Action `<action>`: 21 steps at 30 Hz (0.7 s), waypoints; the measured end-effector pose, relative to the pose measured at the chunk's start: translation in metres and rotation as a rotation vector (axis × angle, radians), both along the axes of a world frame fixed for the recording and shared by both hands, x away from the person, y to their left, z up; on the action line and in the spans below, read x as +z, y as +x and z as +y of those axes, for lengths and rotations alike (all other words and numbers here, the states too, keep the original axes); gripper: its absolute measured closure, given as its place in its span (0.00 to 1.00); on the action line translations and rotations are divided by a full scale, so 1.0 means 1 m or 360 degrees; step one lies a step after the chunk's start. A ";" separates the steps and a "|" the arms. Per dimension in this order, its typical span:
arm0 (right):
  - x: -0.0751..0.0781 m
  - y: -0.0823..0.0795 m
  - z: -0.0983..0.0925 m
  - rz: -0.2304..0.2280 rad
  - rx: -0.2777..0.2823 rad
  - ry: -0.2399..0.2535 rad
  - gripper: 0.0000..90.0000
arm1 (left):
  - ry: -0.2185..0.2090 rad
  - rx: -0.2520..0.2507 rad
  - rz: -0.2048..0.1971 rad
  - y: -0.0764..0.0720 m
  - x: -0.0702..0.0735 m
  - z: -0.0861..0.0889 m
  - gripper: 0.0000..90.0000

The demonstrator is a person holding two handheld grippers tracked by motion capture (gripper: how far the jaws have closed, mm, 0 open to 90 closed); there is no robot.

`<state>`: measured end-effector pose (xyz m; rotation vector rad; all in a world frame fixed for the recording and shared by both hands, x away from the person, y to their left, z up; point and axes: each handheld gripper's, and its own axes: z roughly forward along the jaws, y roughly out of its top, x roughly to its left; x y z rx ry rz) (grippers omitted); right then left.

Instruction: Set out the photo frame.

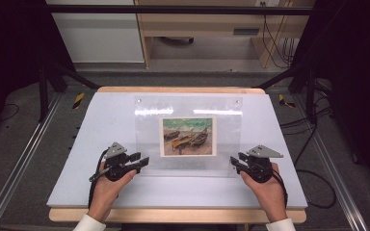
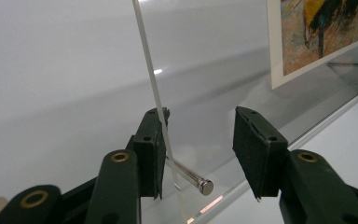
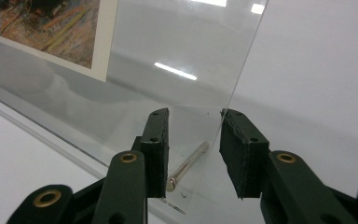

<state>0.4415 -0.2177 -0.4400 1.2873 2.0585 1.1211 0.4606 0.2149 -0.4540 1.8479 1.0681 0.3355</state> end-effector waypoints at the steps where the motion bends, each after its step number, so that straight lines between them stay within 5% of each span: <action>1: 0.000 0.000 0.000 0.0006 0.0000 0.0004 0.70 | 0.0002 0.0000 -0.0001 0.000 0.000 0.000 0.60; 21: -0.002 -0.007 -0.001 -0.0001 0.0003 -0.0042 0.76 | 0.0040 -0.0006 0.0001 -0.005 0.000 0.000 0.63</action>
